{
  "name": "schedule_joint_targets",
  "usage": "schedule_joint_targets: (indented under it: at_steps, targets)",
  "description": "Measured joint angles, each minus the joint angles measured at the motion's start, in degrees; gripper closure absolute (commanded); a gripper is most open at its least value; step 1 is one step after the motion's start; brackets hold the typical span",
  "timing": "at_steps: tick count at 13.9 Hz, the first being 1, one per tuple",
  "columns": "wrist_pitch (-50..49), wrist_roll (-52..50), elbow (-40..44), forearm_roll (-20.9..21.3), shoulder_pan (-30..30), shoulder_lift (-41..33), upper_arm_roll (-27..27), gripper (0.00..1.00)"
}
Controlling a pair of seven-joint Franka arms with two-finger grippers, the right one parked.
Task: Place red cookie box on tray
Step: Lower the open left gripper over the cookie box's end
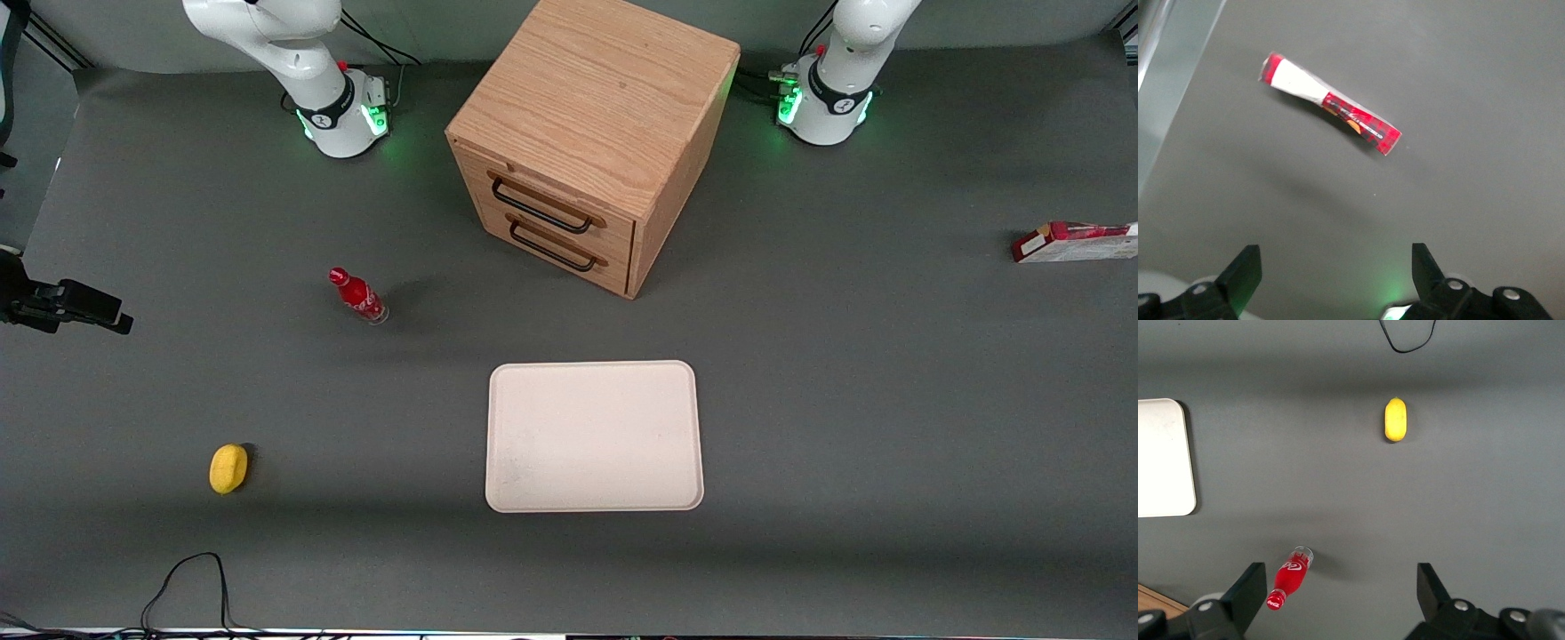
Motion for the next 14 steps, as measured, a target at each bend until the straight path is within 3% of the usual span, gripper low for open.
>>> schedule_joint_targets:
  at_steps: [9,14]
  targets:
    - [9.4,-43.7,-0.4,0.0,1.3,1.8,0.0,0.00]
    - [12.1,-51.9,-0.6,-0.1,1.4,5.8,0.0,0.00]
